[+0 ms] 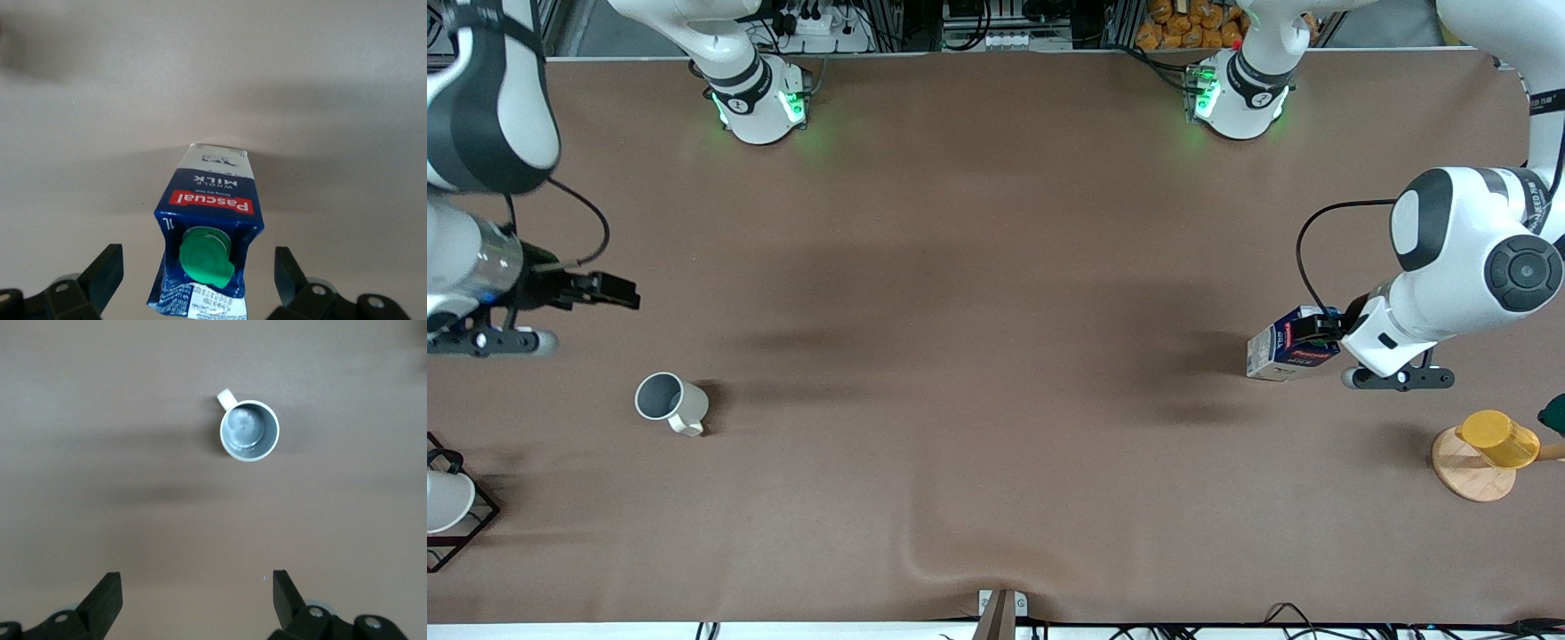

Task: Place milk next to cup
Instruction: 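Grasp the milk carton with the left gripper while the right gripper reaches the mug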

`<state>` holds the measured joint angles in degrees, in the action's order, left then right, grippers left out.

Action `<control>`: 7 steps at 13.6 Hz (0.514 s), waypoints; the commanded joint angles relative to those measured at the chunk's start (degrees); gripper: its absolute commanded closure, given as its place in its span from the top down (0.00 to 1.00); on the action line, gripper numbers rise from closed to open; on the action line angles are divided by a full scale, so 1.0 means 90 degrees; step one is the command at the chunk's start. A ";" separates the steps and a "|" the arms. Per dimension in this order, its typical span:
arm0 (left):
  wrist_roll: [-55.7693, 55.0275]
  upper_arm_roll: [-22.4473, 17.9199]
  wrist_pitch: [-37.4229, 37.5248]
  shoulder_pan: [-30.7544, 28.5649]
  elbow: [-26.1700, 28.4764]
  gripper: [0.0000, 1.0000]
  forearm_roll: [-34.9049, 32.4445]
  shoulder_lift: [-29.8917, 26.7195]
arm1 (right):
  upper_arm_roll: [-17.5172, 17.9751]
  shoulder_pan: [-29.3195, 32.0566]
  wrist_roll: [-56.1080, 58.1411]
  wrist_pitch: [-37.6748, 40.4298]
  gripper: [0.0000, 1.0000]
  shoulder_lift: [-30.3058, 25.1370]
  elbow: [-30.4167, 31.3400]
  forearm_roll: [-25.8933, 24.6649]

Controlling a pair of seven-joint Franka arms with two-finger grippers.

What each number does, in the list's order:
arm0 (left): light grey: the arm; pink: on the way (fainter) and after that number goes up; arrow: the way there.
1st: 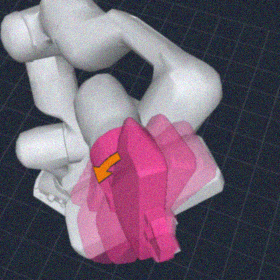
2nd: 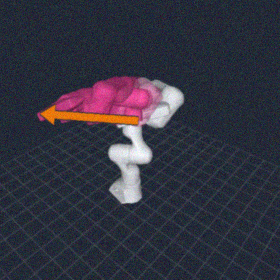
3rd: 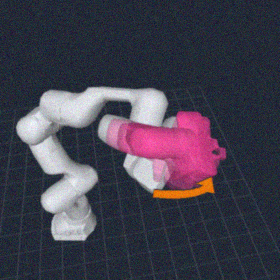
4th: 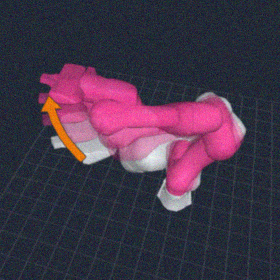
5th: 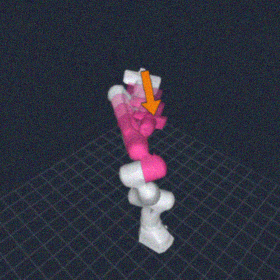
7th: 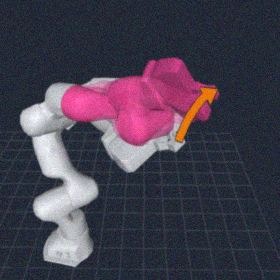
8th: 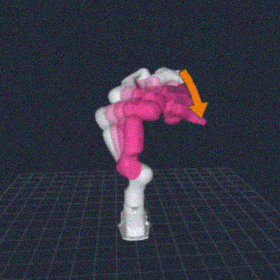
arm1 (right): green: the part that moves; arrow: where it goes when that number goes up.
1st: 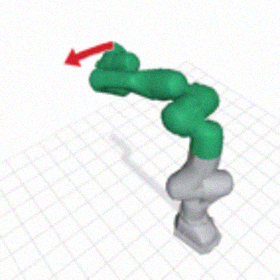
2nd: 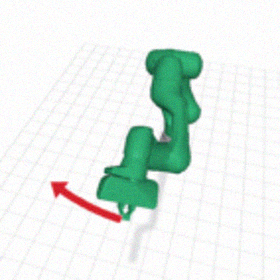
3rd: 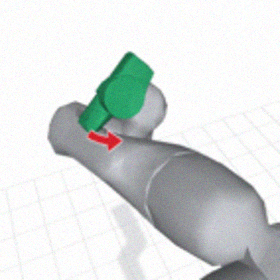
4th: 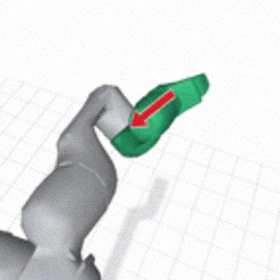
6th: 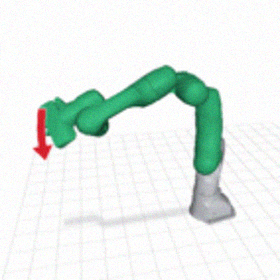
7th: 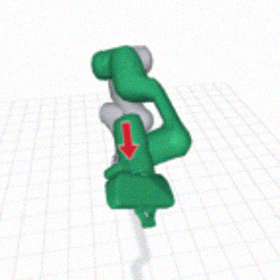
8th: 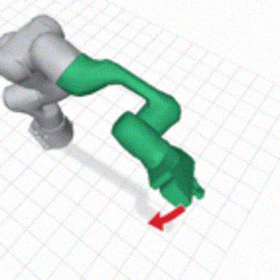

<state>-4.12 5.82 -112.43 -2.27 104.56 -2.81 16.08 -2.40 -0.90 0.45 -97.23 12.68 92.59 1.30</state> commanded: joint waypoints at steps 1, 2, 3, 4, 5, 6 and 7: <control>0.0038 0.0007 -0.0086 -0.0021 0.0257 1.00 0.0039 -0.0117 | 0.0013 0.0198 0.0038 -0.0347 1.00 0.0552 -0.0180 0.0012; 0.0048 0.0007 -0.0086 -0.0021 0.0267 1.00 0.0039 -0.0117 | 0.0013 0.0295 0.0154 -0.0436 1.00 0.0699 -0.0190 0.0041; 0.0048 0.0007 -0.0086 -0.0021 0.0286 1.00 0.0039 -0.0107 | 0.0013 0.0344 0.0436 -0.0533 1.00 0.0797 -0.0200 0.0031; 0.0048 0.0007 -0.0086 -0.0021 0.0306 1.00 0.0039 -0.0088 | 0.0004 0.0345 0.0719 -0.0728 1.00 0.0914 -0.0200 -0.0008; 0.0048 0.0007 -0.0086 -0.0021 0.0345 1.00 0.0039 -0.0088 | 0.0004 0.0374 0.0963 -0.0913 1.00 0.1031 -0.0200 -0.0018; 0.0048 0.0007 -0.0057 -0.0021 0.0355 1.00 0.0039 -0.0088 | 0.0004 0.0432 0.1246 -0.1109 1.00 0.1158 -0.0200 -0.0008; 0.0058 0.0007 -0.0018 -0.0030 0.0345 0.94 0.0039 -0.0088 | 0.0004 0.0471 0.1655 -0.1323 1.00 0.1382 -0.0200 -0.0008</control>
<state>-4.12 5.81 -112.42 -2.28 106.76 -2.81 16.09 -2.78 2.21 10.06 -107.26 21.89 92.46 1.29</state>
